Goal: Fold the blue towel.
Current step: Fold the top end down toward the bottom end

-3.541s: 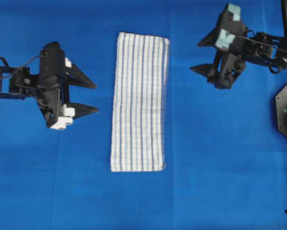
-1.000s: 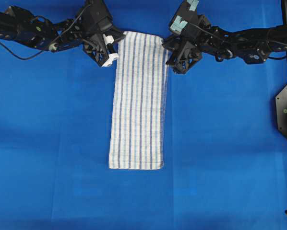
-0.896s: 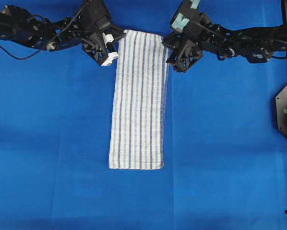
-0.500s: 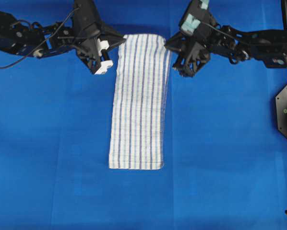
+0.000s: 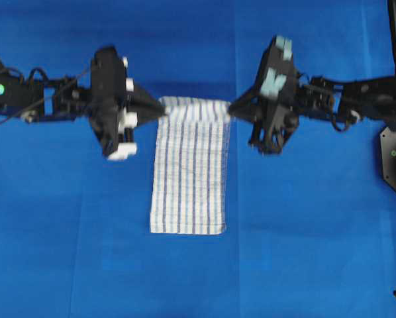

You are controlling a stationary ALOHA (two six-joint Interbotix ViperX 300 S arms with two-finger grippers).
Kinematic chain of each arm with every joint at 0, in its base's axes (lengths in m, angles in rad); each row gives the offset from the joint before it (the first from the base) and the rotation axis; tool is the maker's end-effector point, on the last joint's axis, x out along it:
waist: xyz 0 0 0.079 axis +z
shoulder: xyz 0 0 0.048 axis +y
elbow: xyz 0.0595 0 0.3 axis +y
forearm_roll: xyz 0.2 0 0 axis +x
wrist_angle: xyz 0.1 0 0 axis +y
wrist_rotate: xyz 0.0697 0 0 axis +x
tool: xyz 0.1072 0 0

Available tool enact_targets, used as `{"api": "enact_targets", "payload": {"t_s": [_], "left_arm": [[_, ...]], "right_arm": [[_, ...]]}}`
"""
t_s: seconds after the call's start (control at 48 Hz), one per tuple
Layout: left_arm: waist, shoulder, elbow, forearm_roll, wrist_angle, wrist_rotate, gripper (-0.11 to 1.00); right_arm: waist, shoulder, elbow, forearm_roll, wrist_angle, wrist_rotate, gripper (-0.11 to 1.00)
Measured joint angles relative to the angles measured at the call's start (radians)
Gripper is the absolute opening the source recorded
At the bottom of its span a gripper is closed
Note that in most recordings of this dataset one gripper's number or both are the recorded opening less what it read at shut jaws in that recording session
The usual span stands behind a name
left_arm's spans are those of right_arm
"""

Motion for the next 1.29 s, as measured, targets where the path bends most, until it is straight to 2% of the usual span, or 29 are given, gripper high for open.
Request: {"api": "enact_targets", "payload": {"t_s": [0.104,0.292,0.583,1.291], "left_arm": [[-0.066,-0.006,0.015,-0.002,0.002,-0.054,0.03],[-0.189,-0.008,0.023,-0.002,0.002,-0.14,0.03],[-0.342,0.005,0.011,-0.002,0.0,-0.149,0.03],[-0.356,0.063,-0.015,-0.002,0.0,-0.15,0.03]], "right_arm": [[0.072,0.0,0.002,0.015,-0.009,0.018,0.06],[0.181,0.0,0.002,0.072,-0.029,0.018,0.06],[0.322,0.034,-0.031,0.118,-0.032,0.02,0.06],[0.344,0.087,-0.044,0.123,-0.031,0.02,0.06]]}}
